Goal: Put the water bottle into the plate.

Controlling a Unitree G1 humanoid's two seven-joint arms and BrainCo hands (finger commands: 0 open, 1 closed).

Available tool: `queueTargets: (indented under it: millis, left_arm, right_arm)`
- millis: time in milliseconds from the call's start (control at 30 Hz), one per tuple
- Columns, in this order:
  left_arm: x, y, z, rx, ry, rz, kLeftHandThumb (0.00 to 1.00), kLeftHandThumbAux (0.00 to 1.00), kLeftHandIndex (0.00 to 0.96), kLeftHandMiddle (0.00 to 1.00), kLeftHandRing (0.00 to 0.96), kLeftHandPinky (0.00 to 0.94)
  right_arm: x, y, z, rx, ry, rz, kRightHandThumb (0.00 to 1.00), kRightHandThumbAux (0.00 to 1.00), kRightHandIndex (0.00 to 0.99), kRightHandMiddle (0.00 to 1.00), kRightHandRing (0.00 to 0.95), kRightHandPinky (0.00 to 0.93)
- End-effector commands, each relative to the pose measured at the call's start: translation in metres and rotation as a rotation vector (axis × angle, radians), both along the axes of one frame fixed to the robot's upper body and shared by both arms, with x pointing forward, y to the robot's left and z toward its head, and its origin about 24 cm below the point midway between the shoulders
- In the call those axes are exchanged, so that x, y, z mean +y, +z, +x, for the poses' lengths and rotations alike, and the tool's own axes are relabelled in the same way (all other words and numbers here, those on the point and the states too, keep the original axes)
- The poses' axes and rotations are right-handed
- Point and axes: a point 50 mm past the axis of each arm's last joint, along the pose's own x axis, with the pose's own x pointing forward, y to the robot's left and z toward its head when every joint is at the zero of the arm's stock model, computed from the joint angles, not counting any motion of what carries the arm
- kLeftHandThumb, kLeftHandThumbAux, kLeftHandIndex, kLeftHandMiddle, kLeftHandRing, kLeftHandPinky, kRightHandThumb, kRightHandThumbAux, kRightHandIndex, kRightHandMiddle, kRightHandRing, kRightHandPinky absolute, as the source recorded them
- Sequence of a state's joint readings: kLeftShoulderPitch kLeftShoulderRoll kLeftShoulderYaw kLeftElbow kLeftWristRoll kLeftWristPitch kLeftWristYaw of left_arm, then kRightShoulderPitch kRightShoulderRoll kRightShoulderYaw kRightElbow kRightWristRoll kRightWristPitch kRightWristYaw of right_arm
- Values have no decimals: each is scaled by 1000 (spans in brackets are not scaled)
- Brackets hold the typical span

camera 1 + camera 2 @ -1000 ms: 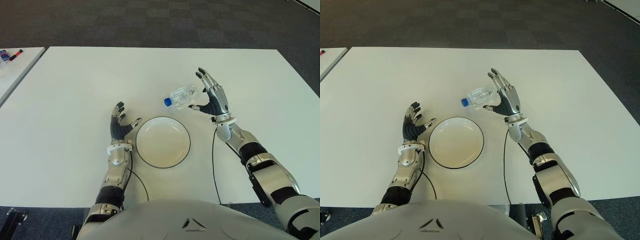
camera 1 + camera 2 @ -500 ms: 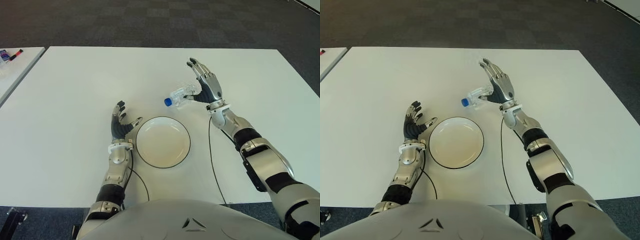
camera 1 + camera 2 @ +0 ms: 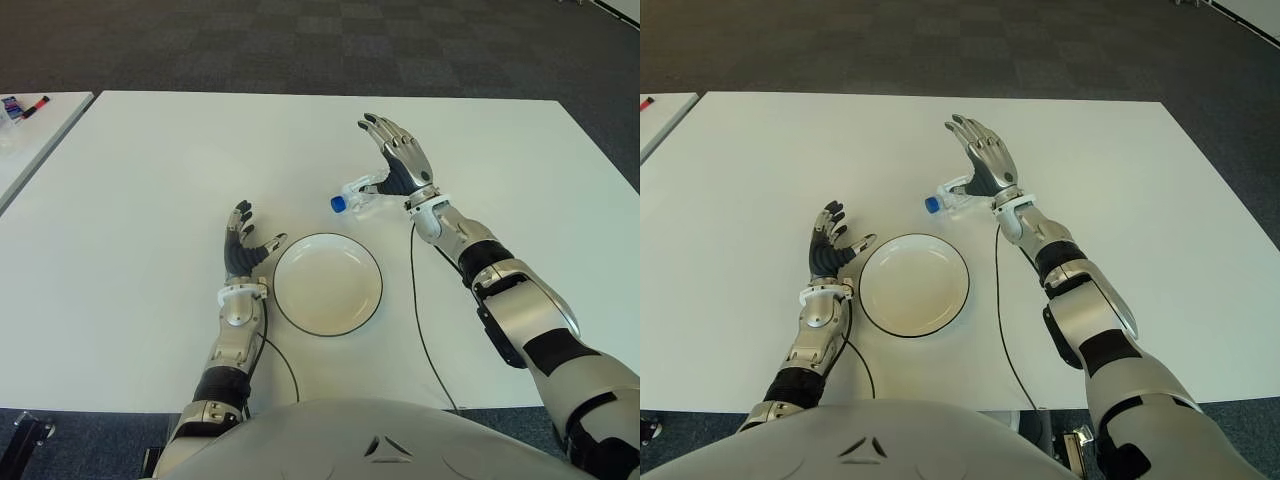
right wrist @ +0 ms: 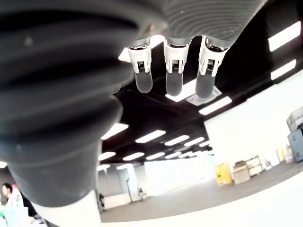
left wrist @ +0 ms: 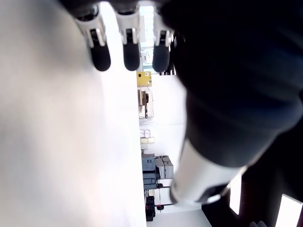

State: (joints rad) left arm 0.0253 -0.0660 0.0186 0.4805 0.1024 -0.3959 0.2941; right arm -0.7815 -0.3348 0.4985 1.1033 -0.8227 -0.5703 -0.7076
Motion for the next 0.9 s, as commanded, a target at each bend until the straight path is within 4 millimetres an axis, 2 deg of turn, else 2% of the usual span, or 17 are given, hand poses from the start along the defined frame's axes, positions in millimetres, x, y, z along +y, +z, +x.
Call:
queueTargets:
  millis: [33, 567, 900]
  left_arm:
    - [-11, -12, -9, 76, 6, -30, 0, 970, 129, 138, 130, 164]
    - [-13, -14, -8, 83, 13, -48, 0, 974, 122, 133, 125, 160]
    - [-12, -15, -8, 88, 22, -62, 0, 987, 130, 135, 124, 158]
  right_arm:
    - [0, 2, 3, -13, -4, -49, 0, 897, 0, 0, 15, 104]
    - [-3, 1, 4, 37, 1, -78, 0, 891, 0, 0, 0, 94]
    - [-4, 0, 3, 86, 16, -79, 0, 913, 0, 0, 0, 51]
